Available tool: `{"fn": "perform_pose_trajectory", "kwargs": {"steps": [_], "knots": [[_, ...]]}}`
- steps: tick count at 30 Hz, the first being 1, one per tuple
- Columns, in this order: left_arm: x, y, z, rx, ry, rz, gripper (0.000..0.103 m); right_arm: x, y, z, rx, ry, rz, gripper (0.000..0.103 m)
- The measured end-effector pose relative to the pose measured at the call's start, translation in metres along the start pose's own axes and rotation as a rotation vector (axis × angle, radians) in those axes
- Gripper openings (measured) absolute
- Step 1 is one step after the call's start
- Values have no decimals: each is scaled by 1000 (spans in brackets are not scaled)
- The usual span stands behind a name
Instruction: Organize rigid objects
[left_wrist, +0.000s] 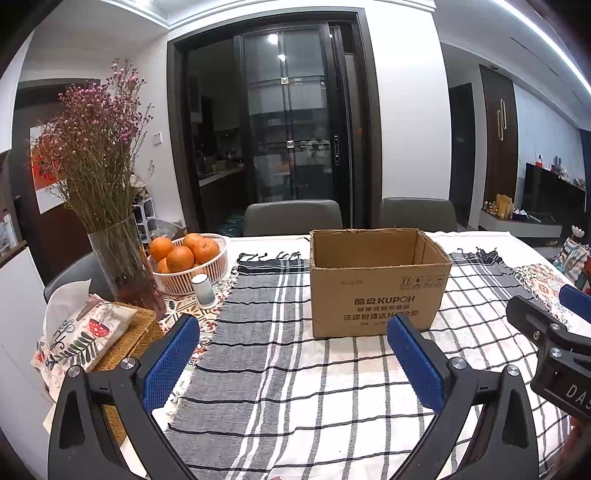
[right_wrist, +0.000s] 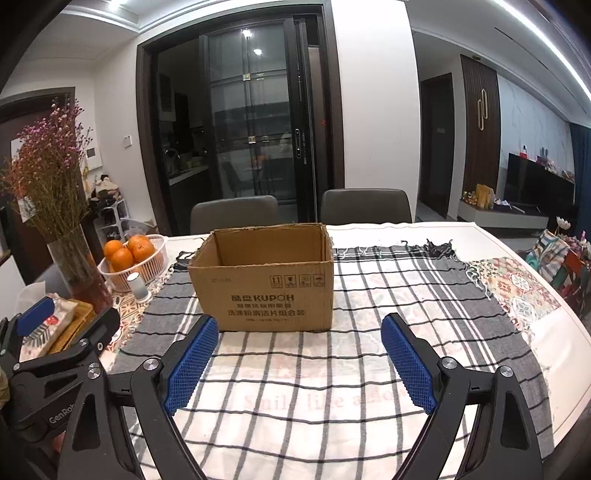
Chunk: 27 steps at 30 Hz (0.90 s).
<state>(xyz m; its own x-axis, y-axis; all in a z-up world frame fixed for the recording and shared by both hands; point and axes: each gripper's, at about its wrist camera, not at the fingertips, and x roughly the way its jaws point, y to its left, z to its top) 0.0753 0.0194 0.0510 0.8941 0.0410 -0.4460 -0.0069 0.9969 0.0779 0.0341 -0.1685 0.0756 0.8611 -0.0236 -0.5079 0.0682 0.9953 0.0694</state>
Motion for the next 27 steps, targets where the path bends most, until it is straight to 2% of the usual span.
{"fn": "perform_pose_trajectory", "kwargs": {"steps": [27], "knots": [[-4,0,-2,5,-15,3,103,3,1,-6,16,26,20,91]]}}
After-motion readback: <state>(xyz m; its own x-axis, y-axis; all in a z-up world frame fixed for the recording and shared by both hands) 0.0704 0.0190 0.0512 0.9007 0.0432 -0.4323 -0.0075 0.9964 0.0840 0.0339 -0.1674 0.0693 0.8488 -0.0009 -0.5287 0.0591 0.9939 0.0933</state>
